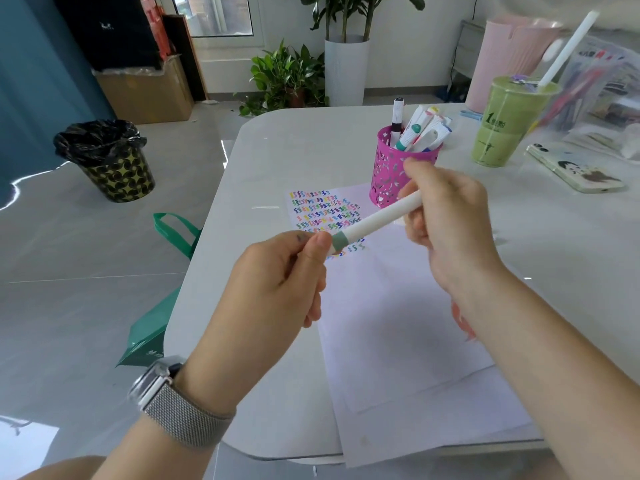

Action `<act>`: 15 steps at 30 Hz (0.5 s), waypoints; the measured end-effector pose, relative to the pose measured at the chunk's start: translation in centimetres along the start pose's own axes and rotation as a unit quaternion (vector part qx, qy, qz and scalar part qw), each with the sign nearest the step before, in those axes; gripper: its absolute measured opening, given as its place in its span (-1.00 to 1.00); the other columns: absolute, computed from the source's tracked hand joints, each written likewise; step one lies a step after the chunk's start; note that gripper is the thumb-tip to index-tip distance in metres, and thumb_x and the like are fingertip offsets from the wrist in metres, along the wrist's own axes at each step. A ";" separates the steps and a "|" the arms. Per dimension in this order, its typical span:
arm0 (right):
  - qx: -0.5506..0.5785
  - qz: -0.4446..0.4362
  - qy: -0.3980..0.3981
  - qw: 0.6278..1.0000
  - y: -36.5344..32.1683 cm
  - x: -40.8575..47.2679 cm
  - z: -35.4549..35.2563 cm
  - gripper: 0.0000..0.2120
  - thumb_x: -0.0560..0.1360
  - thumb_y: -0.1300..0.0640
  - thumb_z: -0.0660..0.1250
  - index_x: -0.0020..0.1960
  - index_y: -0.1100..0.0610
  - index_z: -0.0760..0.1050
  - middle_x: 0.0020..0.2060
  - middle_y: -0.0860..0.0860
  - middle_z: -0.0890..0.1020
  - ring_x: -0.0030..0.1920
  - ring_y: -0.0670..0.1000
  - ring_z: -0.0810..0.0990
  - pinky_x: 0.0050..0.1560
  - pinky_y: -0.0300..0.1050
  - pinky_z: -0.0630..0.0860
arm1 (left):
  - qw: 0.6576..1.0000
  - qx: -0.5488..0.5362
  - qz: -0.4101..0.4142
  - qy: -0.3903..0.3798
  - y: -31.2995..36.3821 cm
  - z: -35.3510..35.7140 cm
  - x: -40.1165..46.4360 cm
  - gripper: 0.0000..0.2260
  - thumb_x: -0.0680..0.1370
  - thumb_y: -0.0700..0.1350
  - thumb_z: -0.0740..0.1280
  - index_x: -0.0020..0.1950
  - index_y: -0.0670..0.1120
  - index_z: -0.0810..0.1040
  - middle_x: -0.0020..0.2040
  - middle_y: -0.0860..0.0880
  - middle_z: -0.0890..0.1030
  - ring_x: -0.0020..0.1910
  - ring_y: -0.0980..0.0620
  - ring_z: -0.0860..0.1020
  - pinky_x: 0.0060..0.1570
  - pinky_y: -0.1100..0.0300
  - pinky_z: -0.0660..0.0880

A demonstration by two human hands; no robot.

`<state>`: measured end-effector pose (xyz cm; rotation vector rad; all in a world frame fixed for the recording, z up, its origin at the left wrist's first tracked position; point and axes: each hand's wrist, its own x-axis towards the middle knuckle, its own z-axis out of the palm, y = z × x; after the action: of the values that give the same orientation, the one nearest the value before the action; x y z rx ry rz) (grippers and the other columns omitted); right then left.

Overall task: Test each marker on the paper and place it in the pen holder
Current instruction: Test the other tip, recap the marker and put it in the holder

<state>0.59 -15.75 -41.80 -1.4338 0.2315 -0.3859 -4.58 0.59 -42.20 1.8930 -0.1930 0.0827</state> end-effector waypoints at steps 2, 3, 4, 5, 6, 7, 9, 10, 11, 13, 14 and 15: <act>-0.170 -0.081 -0.038 0.981 1.1 -0.3 0.2 -0.54 0.56 0.08 0.26 -0.41 0.36 0.40 -0.55 0.09 0.30 -0.54 -0.04 0.22 -0.50 -0.21 0.17 | 1.000 0.030 0.002 0.001 -0.2 0.2 -0.1 -0.65 0.59 -0.07 0.17 -0.41 -0.01 0.40 -0.61 0.01 0.44 -0.64 0.17 0.37 -0.55 0.45 0.29; -0.219 -0.103 -0.055 0.969 1.6 -0.5 0.4 -0.51 0.58 0.06 0.24 -0.37 0.41 0.37 -0.52 0.11 0.30 -0.52 -0.05 0.22 -0.46 -0.16 0.18 | 0.999 0.046 0.006 0.007 -0.4 0.2 -0.2 -0.67 0.59 -0.06 0.16 -0.39 0.02 0.40 -0.60 0.01 0.44 -0.63 0.17 0.38 -0.54 0.43 0.29; -0.242 -0.110 -0.074 0.961 1.9 -0.7 0.5 -0.49 0.59 0.04 0.22 -0.38 0.40 0.36 -0.53 0.08 0.30 -0.53 -0.07 0.22 -0.45 -0.16 0.17 | 0.998 0.060 0.009 0.015 -0.5 0.1 -0.2 -0.68 0.59 -0.05 0.16 -0.38 0.04 0.41 -0.59 0.00 0.45 -0.62 0.17 0.39 -0.54 0.40 0.31; -0.249 -0.115 -0.096 0.957 2.0 -0.7 0.5 -0.48 0.60 0.02 0.21 -0.44 0.30 0.37 -0.57 -0.01 0.31 -0.56 -0.09 0.23 -0.46 -0.20 0.16 | 0.997 0.068 0.008 0.024 -0.6 0.0 -0.1 -0.69 0.59 -0.05 0.16 -0.37 0.04 0.42 -0.59 0.00 0.45 -0.62 0.17 0.39 -0.52 0.36 0.34; -0.256 -0.125 -0.123 0.951 2.1 -0.6 0.5 -0.48 0.60 -0.01 0.21 -0.51 0.14 0.36 -0.61 -0.10 0.29 -0.56 -0.10 0.24 -0.47 -0.23 0.16 | 0.997 0.067 0.002 0.033 -0.8 -0.2 0.0 -0.69 0.59 -0.04 0.17 -0.37 0.02 0.42 -0.59 0.00 0.46 -0.62 0.16 0.39 -0.51 0.32 0.36; -0.272 -0.140 -0.159 0.939 2.1 -0.3 0.4 -0.48 0.58 -0.07 0.22 -0.53 0.05 0.34 -0.62 -0.10 0.27 -0.54 -0.10 0.23 -0.46 -0.22 0.16 | 0.997 0.064 -0.009 0.044 -0.9 -0.4 0.2 -0.68 0.58 -0.04 0.18 -0.37 -0.01 0.43 -0.60 0.00 0.46 -0.63 0.16 0.38 -0.51 0.29 0.37; -0.295 -0.172 -0.231 0.911 2.2 0.0 0.3 -0.57 0.50 -0.20 0.26 -0.49 -0.08 0.42 -0.56 -0.06 0.29 -0.48 -0.06 0.24 -0.41 -0.11 0.21 | 0.996 0.060 -0.031 0.062 -1.0 -0.8 0.5 -0.67 0.58 -0.03 0.19 -0.38 -0.06 0.43 -0.61 0.00 0.46 -0.63 0.14 0.39 -0.53 0.29 0.38; -0.290 -0.178 -0.259 0.904 2.2 0.1 0.4 -0.67 0.44 -0.23 0.29 -0.43 -0.11 0.51 -0.54 -0.04 0.34 -0.45 -0.02 0.28 -0.40 -0.11 0.24 | 0.995 0.061 -0.035 0.069 -1.1 -0.9 0.6 -0.67 0.58 -0.04 0.19 -0.38 -0.06 0.43 -0.59 0.00 0.47 -0.63 0.15 0.39 -0.54 0.30 0.39; -0.268 -0.174 -0.281 0.905 2.1 0.0 0.5 -0.79 0.39 -0.20 0.33 -0.34 -0.14 0.58 -0.53 -0.06 0.42 -0.44 -0.02 0.33 -0.40 -0.14 0.28 | 0.994 0.067 -0.032 0.075 -1.1 -0.9 0.6 -0.68 0.58 -0.04 0.18 -0.37 -0.05 0.43 -0.56 0.01 0.48 -0.63 0.17 0.40 -0.54 0.32 0.38; -0.212 -0.145 -0.315 0.914 1.8 -0.2 0.7 -0.89 0.35 -0.05 0.45 -0.16 -0.05 0.67 -0.45 -0.21 0.57 -0.39 -0.18 0.49 -0.32 -0.36 0.40 | 0.992 0.093 -0.014 0.080 -1.1 -0.9 0.5 -0.72 0.59 -0.05 0.16 -0.32 -0.01 0.43 -0.48 0.00 0.51 -0.61 0.20 0.45 -0.54 0.38 0.36; -0.207 -0.137 -0.328 0.912 1.7 -0.3 0.7 -0.86 0.35 0.03 0.49 -0.10 -0.01 0.69 -0.37 -0.24 0.62 -0.29 -0.24 0.57 -0.21 -0.43 0.43 | 0.992 0.101 -0.006 0.080 -1.1 -0.8 0.5 -0.74 0.59 -0.05 0.15 -0.29 0.00 0.44 -0.46 0.00 0.53 -0.59 0.21 0.46 -0.52 0.39 0.37; -0.227 -0.140 -0.336 0.903 1.7 -0.3 0.6 -0.83 0.35 0.08 0.51 -0.06 -0.01 0.69 -0.30 -0.23 0.62 -0.19 -0.30 0.57 -0.14 -0.49 0.41 | 0.992 0.100 0.000 0.080 -1.0 -0.7 0.5 -0.76 0.60 -0.07 0.15 -0.25 -0.02 0.47 -0.44 0.00 0.54 -0.58 0.20 0.47 -0.52 0.39 0.39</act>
<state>0.76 -14.99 -43.42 -1.9832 -0.4831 -0.0432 -3.91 1.54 -42.86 2.0748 -0.0758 0.2618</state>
